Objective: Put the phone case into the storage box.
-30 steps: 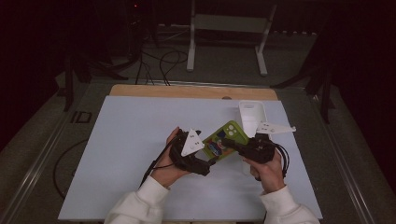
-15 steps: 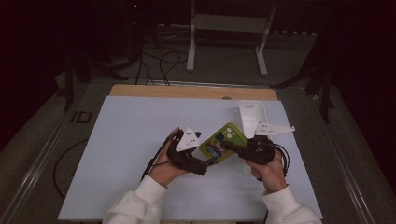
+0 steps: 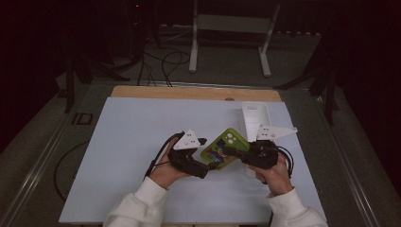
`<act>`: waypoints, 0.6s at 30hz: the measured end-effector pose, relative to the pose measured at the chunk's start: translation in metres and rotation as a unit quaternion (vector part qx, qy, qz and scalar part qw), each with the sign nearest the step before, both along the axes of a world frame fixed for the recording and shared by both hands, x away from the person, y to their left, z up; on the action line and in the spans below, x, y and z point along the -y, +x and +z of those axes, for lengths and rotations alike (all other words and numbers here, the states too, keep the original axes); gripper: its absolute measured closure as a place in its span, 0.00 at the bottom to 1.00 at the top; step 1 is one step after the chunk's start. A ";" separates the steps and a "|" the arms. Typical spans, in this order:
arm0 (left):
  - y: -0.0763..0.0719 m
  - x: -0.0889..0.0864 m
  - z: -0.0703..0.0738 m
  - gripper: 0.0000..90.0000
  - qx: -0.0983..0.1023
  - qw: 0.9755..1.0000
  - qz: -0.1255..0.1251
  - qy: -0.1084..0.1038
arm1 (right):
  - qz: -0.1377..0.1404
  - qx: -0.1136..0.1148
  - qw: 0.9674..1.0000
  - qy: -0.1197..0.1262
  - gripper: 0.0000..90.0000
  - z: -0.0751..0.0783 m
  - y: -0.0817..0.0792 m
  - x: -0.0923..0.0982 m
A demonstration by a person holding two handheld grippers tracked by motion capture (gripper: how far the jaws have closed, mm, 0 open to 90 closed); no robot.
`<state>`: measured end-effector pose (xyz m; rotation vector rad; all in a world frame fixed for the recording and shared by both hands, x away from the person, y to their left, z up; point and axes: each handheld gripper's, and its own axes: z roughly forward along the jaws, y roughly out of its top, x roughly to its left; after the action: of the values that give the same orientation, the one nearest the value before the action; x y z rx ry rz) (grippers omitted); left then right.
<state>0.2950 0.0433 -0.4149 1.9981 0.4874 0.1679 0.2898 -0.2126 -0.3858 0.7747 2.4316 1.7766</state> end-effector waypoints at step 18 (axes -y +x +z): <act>0.005 -0.008 -0.009 0.47 -0.044 0.996 -0.067 -0.027 | 0.054 0.010 0.998 -0.023 0.98 0.005 -0.001 -0.007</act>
<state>0.2996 0.0514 -0.4239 1.9840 0.4082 -0.0153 0.2884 -0.2060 -0.3808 0.6318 2.5362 1.7479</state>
